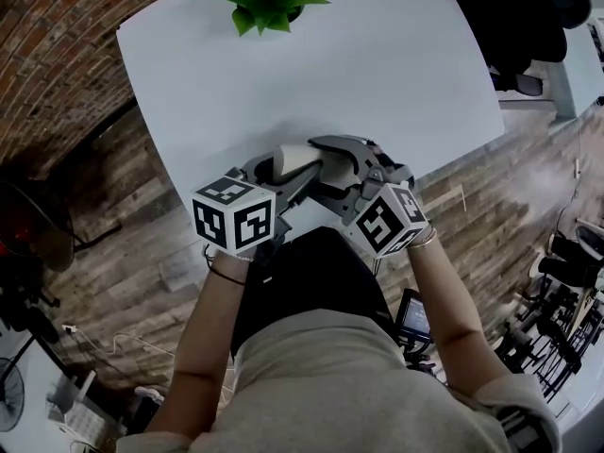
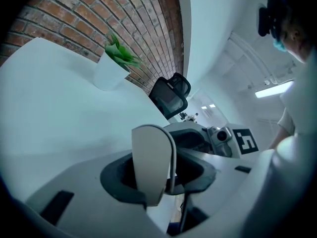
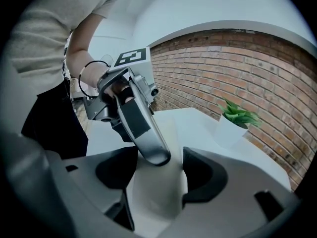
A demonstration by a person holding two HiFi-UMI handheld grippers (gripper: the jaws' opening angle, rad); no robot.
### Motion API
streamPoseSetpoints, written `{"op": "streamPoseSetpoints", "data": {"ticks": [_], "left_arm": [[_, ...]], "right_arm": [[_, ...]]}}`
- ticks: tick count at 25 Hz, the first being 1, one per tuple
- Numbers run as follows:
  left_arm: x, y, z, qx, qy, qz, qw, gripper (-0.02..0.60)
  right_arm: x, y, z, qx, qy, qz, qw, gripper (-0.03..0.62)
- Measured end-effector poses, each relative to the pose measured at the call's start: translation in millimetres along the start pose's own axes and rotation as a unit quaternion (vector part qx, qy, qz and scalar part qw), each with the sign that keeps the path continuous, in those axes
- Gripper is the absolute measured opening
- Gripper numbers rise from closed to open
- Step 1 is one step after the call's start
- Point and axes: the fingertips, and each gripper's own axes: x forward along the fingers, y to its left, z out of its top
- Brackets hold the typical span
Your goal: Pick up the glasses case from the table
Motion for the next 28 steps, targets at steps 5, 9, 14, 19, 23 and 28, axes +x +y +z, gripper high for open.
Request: {"op": "streamPoseSetpoints", "data": {"ticks": [5,9,14,19,23,28], "left_arm": [[-6,-8,3,0.032,0.001,0.015,0.9994,0.163],[-18,-8,16,0.045,-0.005,0.027,0.9986,0.16],[-38,-7,46,0.059,-0.04,0.046,0.9964,0.158],[-56,-21,70,0.085,-0.069,0.053,0.9926,0.158],[-64,-36,88,0.108,-0.092,0.055,0.9884,0.158],[-69,-58,108,0.135,-0.118,0.056,0.9821,0.158]], "right_arm": [[-7,0,7,0.032,-0.01,-0.014,0.999,0.285],[-16,-4,12,0.083,-0.028,-0.04,0.995,0.264],[-31,-28,25,0.151,-0.073,-0.103,0.98,0.218],[-62,-49,39,0.198,-0.116,-0.145,0.963,0.186],[-90,-63,56,0.23,-0.15,-0.167,0.947,0.077],[-115,-75,63,0.271,-0.191,-0.192,0.924,0.003]]}}
